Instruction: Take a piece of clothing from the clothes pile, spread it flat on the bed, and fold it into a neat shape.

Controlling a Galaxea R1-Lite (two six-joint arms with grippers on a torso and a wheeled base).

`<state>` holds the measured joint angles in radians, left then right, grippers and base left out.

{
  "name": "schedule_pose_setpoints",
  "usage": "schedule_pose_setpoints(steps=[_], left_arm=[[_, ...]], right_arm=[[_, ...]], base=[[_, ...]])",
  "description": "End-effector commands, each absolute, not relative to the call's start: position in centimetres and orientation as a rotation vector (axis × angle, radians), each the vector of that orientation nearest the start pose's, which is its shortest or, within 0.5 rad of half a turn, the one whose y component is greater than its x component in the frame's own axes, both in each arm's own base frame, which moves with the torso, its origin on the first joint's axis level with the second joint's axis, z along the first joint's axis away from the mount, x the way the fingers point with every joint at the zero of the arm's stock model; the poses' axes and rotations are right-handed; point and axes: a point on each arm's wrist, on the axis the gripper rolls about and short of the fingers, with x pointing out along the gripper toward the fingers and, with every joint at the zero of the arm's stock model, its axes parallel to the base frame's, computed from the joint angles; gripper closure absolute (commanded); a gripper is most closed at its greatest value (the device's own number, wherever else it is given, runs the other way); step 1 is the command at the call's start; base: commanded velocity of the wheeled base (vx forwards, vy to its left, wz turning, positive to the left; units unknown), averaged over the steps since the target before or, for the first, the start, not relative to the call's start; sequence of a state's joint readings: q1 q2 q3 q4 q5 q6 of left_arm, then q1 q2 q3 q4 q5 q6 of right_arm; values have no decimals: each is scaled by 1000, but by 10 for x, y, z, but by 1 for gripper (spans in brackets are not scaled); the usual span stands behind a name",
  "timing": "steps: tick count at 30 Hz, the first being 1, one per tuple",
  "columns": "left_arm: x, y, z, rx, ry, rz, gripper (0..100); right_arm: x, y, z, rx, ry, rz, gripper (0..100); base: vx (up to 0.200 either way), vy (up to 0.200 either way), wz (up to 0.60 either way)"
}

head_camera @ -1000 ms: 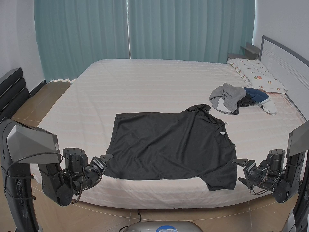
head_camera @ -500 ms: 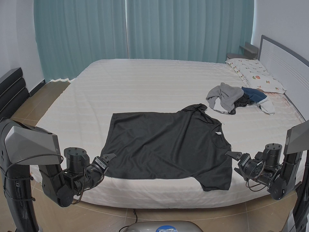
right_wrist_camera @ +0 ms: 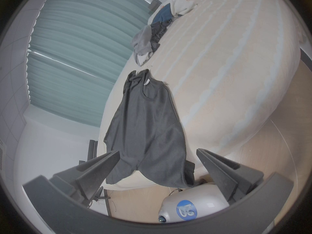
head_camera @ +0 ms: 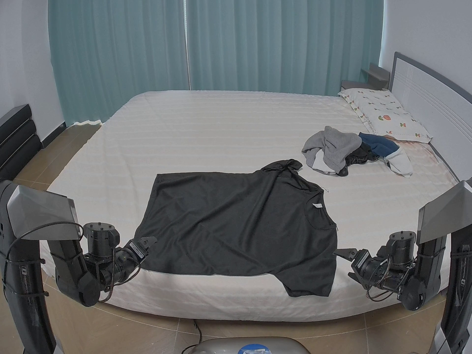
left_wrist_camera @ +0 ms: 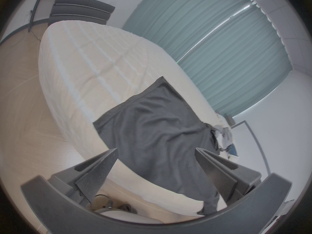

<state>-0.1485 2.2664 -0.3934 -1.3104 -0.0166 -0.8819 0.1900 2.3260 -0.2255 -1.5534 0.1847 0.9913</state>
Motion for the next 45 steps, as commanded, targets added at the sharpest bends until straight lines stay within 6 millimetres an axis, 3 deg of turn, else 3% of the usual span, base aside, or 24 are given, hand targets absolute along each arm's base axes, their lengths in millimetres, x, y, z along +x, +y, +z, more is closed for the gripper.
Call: schedule_pose_setpoints(steps=[1,29,30,45], left_arm=[[300,-30,-25,-807,621,161,0],[322,-30,-67,-585,616,299,0],[322,-30,-68,-581,615,301,100],[304,-19,-63,-554,619,409,100]], right_arm=[[261,56,-35,942,721,46,0],[261,58,-35,939,722,48,0],[262,58,-35,938,719,50,0],[261,56,-33,906,677,-11,0]], base=[[0,0,0],[0,0,0],[0,0,0],[0,0,0]])
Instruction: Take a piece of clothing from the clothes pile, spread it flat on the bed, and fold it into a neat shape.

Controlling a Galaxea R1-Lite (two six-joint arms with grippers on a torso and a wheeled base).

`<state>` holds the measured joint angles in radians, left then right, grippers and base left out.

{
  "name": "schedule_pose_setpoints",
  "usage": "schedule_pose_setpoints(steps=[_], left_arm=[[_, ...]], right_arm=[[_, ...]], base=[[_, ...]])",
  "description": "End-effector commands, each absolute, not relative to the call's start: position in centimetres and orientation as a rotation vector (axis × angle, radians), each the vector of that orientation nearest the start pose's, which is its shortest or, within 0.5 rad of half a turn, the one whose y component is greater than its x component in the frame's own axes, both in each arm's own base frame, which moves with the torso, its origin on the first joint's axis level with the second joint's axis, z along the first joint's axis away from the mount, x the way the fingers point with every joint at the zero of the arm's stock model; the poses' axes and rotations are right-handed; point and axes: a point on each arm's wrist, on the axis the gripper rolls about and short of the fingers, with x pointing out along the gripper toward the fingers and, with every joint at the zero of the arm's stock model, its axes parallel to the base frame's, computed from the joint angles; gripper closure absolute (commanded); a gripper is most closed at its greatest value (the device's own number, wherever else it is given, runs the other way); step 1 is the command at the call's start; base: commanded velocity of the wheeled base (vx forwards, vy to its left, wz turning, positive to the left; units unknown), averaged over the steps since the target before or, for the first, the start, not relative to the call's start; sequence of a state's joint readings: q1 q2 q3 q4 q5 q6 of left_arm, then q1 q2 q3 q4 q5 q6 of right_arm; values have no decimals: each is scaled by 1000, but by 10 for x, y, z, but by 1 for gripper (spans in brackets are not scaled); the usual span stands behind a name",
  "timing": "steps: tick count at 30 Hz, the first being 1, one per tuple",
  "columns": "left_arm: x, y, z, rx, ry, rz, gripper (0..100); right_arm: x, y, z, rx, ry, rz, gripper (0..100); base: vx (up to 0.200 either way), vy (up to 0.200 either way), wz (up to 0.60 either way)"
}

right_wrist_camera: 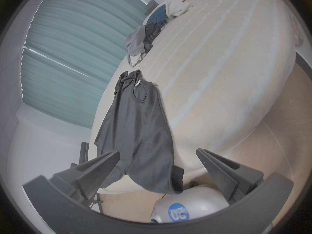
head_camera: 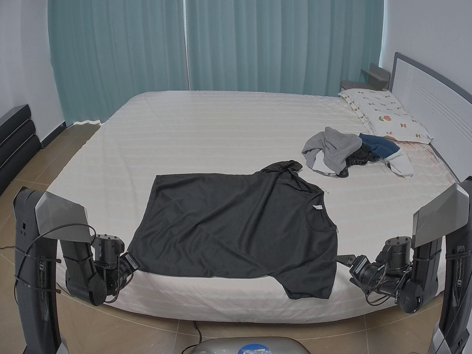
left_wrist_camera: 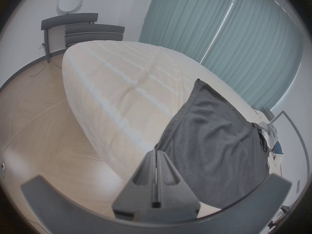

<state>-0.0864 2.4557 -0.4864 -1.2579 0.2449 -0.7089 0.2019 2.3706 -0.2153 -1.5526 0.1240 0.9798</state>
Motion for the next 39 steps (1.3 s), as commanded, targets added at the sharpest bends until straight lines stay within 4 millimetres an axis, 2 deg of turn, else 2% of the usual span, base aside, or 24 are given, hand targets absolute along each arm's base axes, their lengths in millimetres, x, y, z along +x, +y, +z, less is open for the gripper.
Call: schedule_pose_setpoints(steps=[1,10,13,19,20,22,26,30,39], left_arm=[[301,-19,-62,-552,622,412,100],[293,-18,-57,-551,630,422,100],[293,-16,-49,-563,611,417,100],[295,-7,-49,-575,601,441,100],[293,-4,-50,-567,609,450,100],[293,-2,-50,-558,612,451,100],[292,-2,-52,-551,622,452,100],[289,-2,-54,-547,635,456,100],[293,-2,-59,-557,633,451,100]], right_arm=[[261,56,-31,893,661,-19,0],[273,58,-23,777,589,43,0],[287,59,-28,748,589,55,0],[315,67,-29,729,596,65,0],[324,69,-30,730,598,67,0],[330,70,-36,736,607,67,0],[327,70,-49,748,652,68,0],[325,68,-50,749,658,62,0],[339,69,-57,745,639,64,0]], base=[[0,0,0],[0,0,0],[0,0,0],[0,0,0],[0,0,0],[0,0,0],[0,0,0],[0,0,0],[0,0,0]])
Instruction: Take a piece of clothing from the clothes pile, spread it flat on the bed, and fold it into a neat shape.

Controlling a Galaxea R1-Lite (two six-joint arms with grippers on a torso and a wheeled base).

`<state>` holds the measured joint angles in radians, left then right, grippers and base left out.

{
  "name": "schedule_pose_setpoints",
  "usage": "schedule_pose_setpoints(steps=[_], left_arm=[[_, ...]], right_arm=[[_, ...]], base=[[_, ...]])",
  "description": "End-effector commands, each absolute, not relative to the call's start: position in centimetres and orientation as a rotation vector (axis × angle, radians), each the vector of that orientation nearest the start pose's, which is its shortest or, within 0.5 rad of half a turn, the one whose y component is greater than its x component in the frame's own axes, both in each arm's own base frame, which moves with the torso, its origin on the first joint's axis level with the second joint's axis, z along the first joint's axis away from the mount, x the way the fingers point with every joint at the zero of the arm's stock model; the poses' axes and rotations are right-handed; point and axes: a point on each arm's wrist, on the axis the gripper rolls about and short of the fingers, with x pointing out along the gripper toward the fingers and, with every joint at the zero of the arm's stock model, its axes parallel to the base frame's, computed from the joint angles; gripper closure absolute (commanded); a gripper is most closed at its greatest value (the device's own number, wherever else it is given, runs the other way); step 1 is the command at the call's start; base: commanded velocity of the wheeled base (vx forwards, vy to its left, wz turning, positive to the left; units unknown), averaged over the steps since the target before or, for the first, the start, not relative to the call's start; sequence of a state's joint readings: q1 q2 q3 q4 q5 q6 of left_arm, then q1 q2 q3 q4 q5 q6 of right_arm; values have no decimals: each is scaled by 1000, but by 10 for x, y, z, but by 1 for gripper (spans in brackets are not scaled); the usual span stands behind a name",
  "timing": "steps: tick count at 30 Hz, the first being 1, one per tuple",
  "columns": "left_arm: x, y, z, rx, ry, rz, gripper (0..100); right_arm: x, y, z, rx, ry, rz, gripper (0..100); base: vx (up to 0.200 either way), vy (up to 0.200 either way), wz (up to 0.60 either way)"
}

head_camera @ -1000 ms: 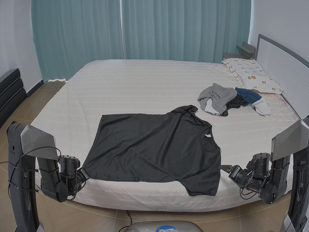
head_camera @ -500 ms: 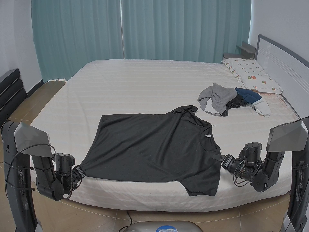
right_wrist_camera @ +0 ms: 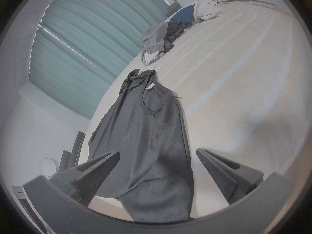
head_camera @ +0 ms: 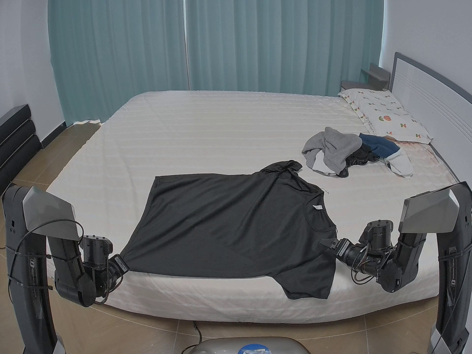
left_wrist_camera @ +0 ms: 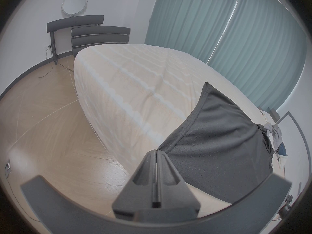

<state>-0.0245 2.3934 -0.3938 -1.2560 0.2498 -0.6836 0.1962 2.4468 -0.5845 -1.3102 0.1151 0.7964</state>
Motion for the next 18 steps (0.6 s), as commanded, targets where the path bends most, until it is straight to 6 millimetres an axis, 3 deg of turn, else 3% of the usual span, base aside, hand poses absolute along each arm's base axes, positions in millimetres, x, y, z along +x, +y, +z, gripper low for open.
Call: schedule_pose_setpoints(steps=[1,6,7,15,18], left_arm=[[293,-3,-58,-565,632,438,100],[295,-3,-57,-589,624,413,100],[295,-3,-57,-594,624,413,100],[297,-4,-62,-619,634,412,100],[299,-4,-62,-625,618,406,100]], right_arm=[[341,70,-59,742,636,63,0],[344,71,-66,688,635,70,0],[345,71,-66,685,635,71,100],[345,71,-69,661,655,69,100],[359,73,-65,623,668,70,100]], base=[[0,0,0],[0,0,0],[0,0,0],[0,0,0],[0,0,0]])
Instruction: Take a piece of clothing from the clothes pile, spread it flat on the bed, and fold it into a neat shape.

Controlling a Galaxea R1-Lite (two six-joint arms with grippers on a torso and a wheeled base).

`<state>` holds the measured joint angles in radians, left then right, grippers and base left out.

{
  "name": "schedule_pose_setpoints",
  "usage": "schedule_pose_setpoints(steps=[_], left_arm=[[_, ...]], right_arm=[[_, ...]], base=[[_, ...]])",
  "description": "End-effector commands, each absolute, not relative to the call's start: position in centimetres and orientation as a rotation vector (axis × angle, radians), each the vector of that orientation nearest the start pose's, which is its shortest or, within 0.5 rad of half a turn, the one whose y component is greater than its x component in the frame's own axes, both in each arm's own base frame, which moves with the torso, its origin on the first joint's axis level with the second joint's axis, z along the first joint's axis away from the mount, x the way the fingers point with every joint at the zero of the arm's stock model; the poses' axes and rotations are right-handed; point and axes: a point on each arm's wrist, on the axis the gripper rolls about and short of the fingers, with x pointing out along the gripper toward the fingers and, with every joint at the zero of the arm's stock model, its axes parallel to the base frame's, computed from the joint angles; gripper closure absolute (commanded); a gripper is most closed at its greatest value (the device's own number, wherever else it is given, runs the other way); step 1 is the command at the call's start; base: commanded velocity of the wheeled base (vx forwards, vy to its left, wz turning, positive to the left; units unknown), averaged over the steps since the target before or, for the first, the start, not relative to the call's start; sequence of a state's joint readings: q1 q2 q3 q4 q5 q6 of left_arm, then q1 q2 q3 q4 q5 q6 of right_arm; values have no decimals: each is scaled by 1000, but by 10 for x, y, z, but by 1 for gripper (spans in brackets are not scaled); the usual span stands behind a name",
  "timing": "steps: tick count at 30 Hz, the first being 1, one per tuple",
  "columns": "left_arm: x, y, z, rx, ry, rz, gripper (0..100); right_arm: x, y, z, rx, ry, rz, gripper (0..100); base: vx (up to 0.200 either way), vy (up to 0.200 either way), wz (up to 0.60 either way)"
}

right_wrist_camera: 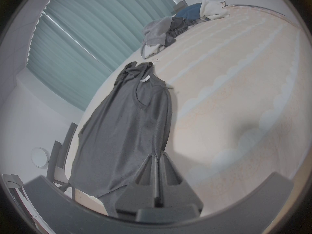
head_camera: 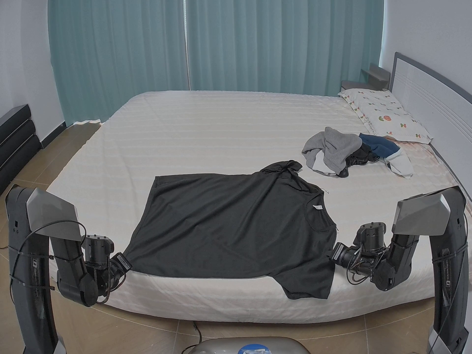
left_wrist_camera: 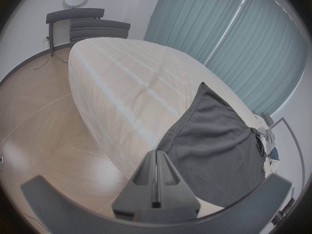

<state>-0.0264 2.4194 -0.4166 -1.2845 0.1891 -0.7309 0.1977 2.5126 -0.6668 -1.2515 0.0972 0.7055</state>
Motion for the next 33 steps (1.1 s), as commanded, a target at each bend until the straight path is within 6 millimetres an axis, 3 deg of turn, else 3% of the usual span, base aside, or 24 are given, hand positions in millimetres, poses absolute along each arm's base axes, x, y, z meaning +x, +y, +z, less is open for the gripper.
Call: schedule_pose_setpoints(steps=[1,4,5,7,21,22,26,33], left_arm=[[299,-4,-62,-626,617,406,100],[300,-4,-62,-632,615,408,100],[300,-5,-63,-644,612,411,100],[300,-5,-65,-645,611,411,100],[300,-6,-67,-641,597,407,100],[300,-6,-67,-641,597,407,100],[300,-6,-67,-641,597,407,100],[300,-6,-67,-640,597,407,100]], right_arm=[[369,73,-61,625,658,70,100],[376,74,-58,628,644,72,100],[399,74,-51,646,589,80,100],[407,72,-51,663,567,78,100],[414,69,-62,740,541,65,100],[414,69,-62,743,537,66,0],[410,67,-58,742,516,70,0],[369,55,-25,745,567,115,0]], base=[[0,0,0],[0,0,0],[0,0,0],[0,0,0],[0,0,0],[0,0,0],[0,0,0],[0,0,0]])
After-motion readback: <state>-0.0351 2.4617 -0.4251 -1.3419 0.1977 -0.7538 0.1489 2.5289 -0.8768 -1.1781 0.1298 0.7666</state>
